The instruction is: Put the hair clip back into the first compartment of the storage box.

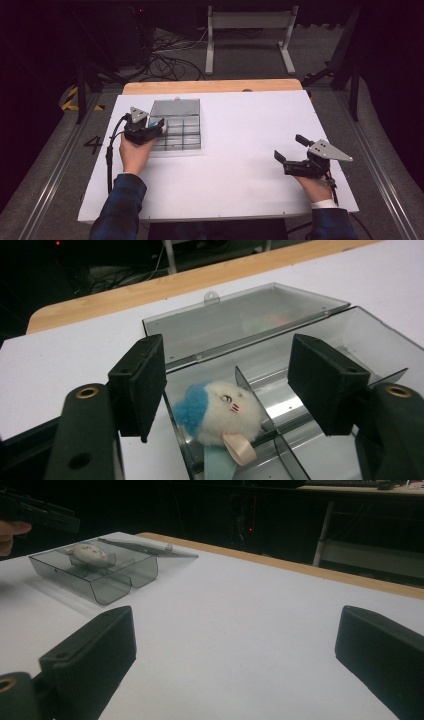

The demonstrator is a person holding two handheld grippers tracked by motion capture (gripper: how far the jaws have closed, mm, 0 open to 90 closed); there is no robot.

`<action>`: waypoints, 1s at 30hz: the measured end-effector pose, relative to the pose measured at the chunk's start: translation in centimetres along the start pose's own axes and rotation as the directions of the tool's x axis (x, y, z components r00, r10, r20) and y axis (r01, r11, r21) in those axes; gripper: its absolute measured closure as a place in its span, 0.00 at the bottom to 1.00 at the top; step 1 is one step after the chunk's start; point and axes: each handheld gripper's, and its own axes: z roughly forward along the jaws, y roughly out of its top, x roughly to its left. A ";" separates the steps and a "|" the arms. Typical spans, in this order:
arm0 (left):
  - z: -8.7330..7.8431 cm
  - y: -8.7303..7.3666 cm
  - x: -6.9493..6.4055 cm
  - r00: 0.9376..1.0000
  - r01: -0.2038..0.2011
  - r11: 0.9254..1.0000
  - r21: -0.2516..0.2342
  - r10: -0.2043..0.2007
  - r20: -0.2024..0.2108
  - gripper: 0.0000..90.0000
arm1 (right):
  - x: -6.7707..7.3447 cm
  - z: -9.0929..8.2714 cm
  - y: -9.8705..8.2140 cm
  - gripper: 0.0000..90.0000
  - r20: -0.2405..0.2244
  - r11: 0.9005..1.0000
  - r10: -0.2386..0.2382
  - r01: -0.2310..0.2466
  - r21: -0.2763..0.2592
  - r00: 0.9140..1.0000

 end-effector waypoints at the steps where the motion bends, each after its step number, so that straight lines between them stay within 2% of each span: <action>1: -0.2 0.0 0.0 1.000 -0.001 1.000 -0.010 0.001 0.002 0.33 | 0.0 0.0 0.0 0.04 0.000 1.000 0.000 0.000 0.000 1.000; 3: -0.6 0.1 0.0 1.000 -0.008 1.000 -0.027 0.009 0.006 0.31 | 0.0 0.0 0.0 0.04 0.000 1.000 0.000 0.000 0.000 1.000; 12: -2.0 0.2 -0.2 0.999 0.008 0.996 -0.087 -0.004 0.046 0.24 | -0.1 -0.1 0.0 0.04 -0.006 1.000 0.015 -0.015 -0.008 1.000; 20: -3.0 -0.2 -0.3 0.998 0.012 0.993 -0.114 -0.005 0.067 0.19 | -0.2 -0.1 -0.1 0.03 -0.004 1.000 0.018 -0.018 -0.015 1.000; 30: -3.9 -0.8 -0.5 0.995 0.001 0.991 -0.137 0.012 0.097 0.14 | -0.2 -0.1 -0.1 0.03 -0.006 1.000 0.023 -0.024 -0.014 1.000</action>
